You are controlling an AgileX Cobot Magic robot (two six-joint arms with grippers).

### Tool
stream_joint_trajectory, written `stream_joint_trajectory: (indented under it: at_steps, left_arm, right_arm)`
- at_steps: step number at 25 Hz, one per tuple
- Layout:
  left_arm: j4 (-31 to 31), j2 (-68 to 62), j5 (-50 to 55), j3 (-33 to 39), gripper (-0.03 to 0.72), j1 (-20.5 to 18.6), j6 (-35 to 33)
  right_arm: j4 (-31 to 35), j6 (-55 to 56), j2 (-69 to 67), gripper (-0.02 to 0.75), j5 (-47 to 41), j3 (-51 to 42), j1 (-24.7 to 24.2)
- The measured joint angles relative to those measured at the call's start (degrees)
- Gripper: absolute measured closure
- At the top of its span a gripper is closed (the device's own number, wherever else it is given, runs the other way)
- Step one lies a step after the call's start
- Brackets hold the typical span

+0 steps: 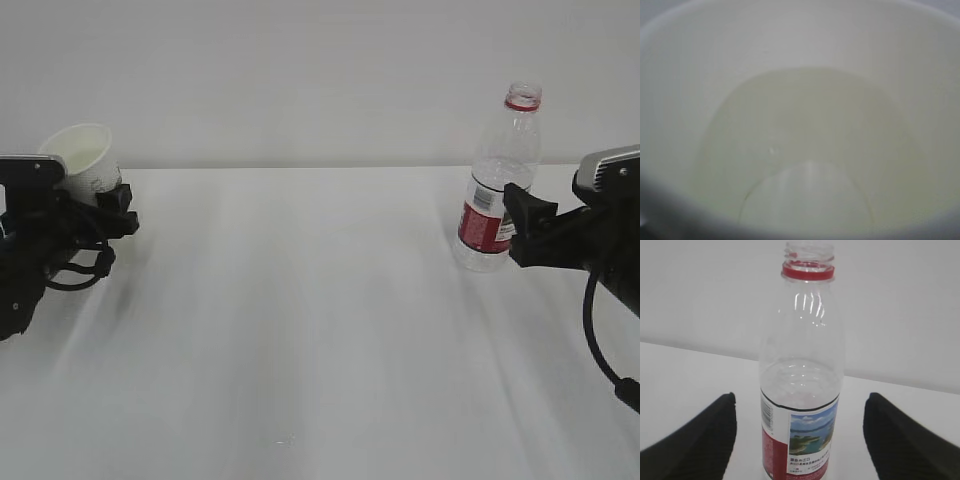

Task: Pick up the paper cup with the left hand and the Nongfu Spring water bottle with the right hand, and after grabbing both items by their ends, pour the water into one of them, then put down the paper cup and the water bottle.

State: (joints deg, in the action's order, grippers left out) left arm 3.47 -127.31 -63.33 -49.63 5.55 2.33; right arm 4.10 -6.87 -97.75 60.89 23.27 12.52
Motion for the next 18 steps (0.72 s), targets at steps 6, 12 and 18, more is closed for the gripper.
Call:
stream_joint_trajectory:
  at_steps: [6, 12, 18]
  left_arm:
    - [-0.22, -3.28, -0.12, -0.96, 0.190, 0.00, 1.12]
    - [-0.22, -3.96, -1.27, -1.15, 0.153, 0.00, 1.33]
    - [-0.47, -4.05, -1.48, -1.15, 0.045, 0.00, 1.33]
  right_arm:
    - [0.00, 0.00, 0.00, 0.144, 0.00, 0.00, 0.00]
    - [-0.10, 0.00, 0.00, 0.144, 0.00, 0.00, 0.00]
    - [-0.10, 0.00, 0.00, 0.144, 0.00, 0.00, 0.00]
